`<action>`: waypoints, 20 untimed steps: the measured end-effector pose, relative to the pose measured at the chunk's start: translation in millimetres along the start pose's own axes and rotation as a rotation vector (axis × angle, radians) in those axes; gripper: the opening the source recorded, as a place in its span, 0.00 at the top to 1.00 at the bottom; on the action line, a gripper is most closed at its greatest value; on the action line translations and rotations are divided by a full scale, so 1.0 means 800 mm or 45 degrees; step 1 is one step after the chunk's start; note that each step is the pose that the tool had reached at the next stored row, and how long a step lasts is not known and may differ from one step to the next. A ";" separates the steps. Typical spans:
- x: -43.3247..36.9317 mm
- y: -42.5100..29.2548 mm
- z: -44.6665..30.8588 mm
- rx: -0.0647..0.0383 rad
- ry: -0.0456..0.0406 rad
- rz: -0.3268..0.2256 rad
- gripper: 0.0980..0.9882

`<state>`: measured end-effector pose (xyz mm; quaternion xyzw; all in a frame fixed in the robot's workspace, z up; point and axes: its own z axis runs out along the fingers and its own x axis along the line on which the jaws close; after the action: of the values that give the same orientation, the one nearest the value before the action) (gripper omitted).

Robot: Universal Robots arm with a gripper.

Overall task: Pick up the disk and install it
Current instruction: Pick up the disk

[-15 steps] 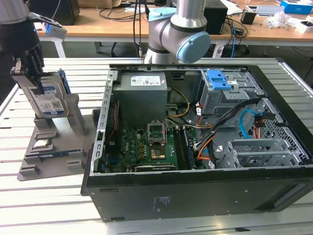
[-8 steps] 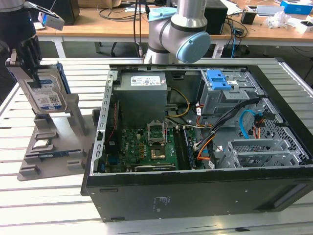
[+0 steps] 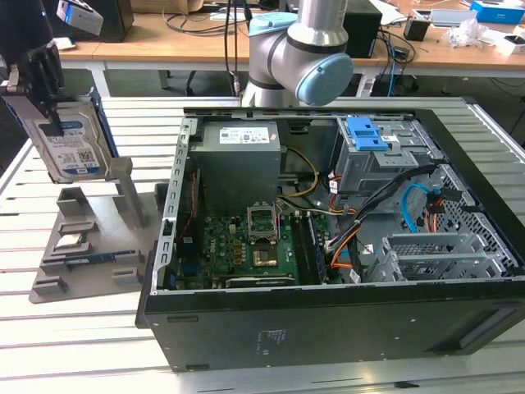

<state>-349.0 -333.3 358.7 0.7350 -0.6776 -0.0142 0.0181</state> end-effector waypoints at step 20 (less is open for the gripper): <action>0.000 0.0028 -0.0667 0.000 0.000 0.000 0.70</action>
<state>-348.8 -333.0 412.1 0.7350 -0.6776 -0.0142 0.0181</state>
